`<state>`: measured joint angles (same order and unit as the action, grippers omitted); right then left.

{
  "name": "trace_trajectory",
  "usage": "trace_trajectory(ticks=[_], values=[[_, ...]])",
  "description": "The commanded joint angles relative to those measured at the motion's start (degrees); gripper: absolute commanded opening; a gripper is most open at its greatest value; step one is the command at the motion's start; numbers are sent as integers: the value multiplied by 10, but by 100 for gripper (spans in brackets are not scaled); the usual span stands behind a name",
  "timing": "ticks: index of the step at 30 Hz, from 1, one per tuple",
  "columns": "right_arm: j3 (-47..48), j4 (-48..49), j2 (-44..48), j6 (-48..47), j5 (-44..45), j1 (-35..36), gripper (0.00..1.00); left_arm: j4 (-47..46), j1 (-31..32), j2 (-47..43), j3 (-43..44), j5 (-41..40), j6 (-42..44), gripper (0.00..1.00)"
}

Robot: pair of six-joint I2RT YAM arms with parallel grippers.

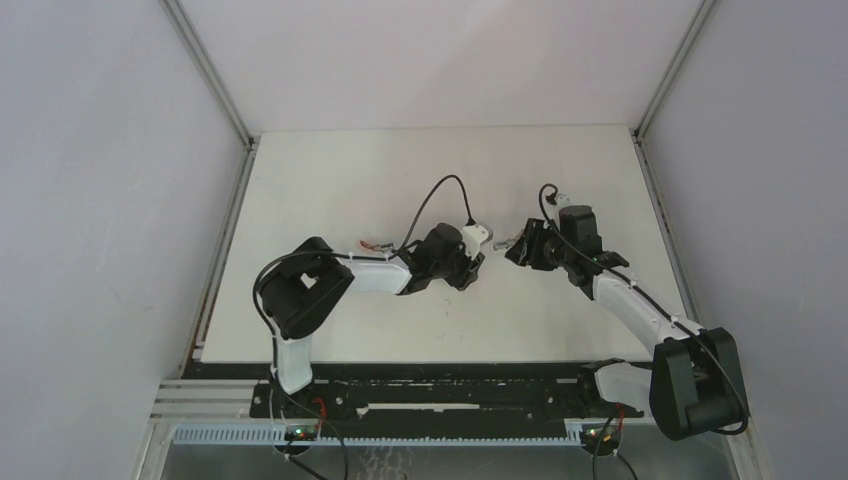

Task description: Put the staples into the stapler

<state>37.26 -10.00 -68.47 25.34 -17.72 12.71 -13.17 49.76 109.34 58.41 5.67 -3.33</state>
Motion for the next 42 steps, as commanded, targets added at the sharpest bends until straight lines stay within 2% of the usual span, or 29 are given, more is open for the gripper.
trace_trajectory(ticks=[1,21,31,39,42], values=[[14,23,14,1,-8,-6,44,-14,2,7,34,-6,20,45],[9,25,19,5,-23,-16,44,-11,3,14,24,21,33,27],[7,25,25,7,-28,-19,44,9,16,17,25,-10,55,31],[6,23,32,8,-31,-22,44,11,19,11,21,-10,51,22],[4,24,41,8,-43,-23,44,-3,19,-7,6,1,29,21]])
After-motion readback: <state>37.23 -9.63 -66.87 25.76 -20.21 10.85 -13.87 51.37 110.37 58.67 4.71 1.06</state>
